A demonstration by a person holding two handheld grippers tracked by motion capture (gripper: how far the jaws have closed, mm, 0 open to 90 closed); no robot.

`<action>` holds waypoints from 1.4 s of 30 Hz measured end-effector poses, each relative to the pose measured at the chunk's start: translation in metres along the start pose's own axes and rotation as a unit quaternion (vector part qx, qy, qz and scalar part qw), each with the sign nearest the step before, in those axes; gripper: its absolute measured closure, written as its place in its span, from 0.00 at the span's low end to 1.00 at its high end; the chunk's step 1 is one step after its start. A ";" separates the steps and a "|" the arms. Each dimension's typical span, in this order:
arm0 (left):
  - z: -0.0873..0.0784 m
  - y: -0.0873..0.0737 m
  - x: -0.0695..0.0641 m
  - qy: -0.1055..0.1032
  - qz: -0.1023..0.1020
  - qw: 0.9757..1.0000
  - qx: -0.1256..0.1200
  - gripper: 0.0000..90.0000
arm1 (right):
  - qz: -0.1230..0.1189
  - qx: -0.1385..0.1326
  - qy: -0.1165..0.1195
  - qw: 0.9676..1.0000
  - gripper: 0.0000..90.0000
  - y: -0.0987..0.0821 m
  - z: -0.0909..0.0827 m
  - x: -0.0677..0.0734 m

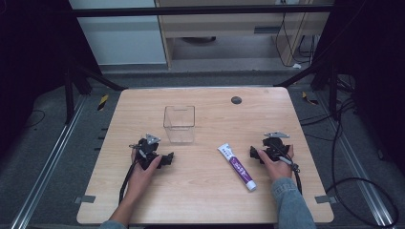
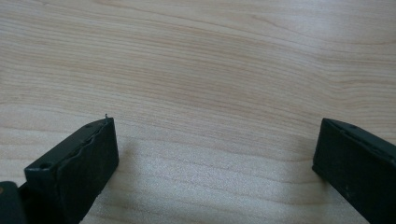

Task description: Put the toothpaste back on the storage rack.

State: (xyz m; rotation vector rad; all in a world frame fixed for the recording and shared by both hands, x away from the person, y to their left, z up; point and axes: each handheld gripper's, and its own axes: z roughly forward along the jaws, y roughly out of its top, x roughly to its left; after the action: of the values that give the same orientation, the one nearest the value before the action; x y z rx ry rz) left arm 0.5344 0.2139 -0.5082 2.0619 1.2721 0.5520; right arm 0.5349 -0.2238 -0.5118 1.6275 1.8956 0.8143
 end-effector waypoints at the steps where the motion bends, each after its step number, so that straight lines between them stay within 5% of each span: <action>1: 0.000 0.000 0.000 0.000 0.000 1.000 0.000 0.00 | -0.002 0.001 0.002 1.000 0.00 0.000 0.000 0.000; 5: 0.000 0.000 0.000 0.000 0.000 1.000 0.000 0.00 | -0.020 0.010 0.011 1.000 0.12 0.003 -0.004 -0.002; 9: 0.000 0.000 0.000 0.000 0.000 1.000 0.000 0.00 | -0.042 0.006 0.019 0.999 0.12 0.004 -0.018 0.002; 15: 0.000 0.000 0.000 0.000 0.001 1.000 0.000 0.00 | -0.072 0.001 0.065 0.995 0.19 0.009 -0.067 0.019; 20: 0.000 0.000 0.000 0.000 0.002 1.000 0.000 0.00 | -0.098 0.011 0.090 0.991 0.26 0.008 -0.083 0.036; 29: 0.000 0.000 0.000 0.000 0.002 1.000 0.001 0.00 | -0.149 0.042 0.115 0.981 0.36 0.015 -0.079 0.062; 42: 0.000 0.000 0.000 0.000 0.002 1.000 0.001 0.00 | -0.156 0.076 0.146 0.974 0.40 0.021 -0.063 0.083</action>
State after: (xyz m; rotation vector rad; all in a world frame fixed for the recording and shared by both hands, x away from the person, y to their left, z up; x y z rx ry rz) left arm 0.5347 0.2142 -0.5081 2.0665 1.2702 0.5525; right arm 0.4915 -0.1466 -0.4528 1.2956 2.3965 0.8247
